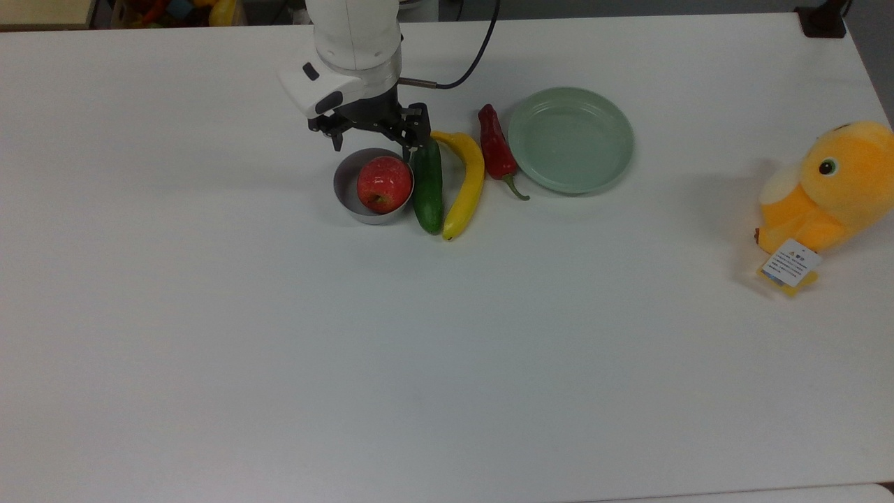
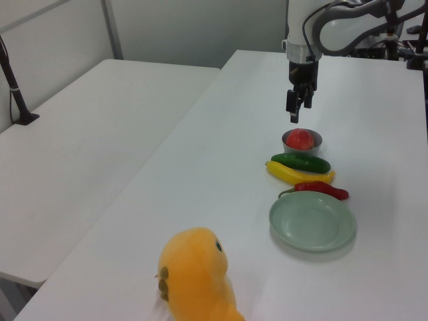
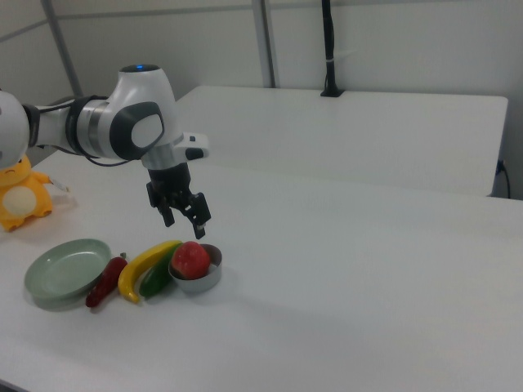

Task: Red apple placed in the center of the desktop
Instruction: 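Lower the gripper over the red apple inside the grey bowl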

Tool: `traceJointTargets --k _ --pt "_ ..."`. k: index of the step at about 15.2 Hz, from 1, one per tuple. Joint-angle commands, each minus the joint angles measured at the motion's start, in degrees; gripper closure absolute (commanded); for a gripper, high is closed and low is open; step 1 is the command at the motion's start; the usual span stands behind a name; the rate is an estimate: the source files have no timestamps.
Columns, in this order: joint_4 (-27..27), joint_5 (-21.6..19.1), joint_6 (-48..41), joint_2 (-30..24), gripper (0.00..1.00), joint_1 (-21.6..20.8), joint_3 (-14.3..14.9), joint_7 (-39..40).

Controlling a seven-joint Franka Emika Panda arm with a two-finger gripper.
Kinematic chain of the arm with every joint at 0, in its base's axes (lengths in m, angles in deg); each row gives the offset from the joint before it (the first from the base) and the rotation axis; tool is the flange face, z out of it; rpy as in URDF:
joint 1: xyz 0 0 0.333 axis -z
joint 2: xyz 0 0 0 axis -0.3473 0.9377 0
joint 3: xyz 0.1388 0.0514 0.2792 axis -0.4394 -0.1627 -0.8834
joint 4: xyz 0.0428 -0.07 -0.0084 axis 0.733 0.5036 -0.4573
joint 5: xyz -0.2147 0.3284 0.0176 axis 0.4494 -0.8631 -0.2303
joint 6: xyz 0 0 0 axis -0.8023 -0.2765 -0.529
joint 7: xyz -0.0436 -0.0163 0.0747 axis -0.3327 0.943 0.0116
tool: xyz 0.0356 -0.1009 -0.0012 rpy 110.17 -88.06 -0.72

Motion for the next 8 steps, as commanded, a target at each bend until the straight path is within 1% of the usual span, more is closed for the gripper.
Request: traceJointTargets --k 1,2,4,6,8 --pt "3.05 2.12 0.35 -0.59 0.00 0.34 0.25 0.68" --pt "2.70 2.64 0.70 1.16 0.00 0.17 0.17 0.59" --pt "2.78 3.96 0.79 1.97 0.00 -0.09 0.17 0.59" --pt "2.70 3.96 0.96 2.06 0.00 -0.27 0.17 0.59" --pt "2.78 3.96 3.06 2.84 0.00 -0.62 0.17 0.42"
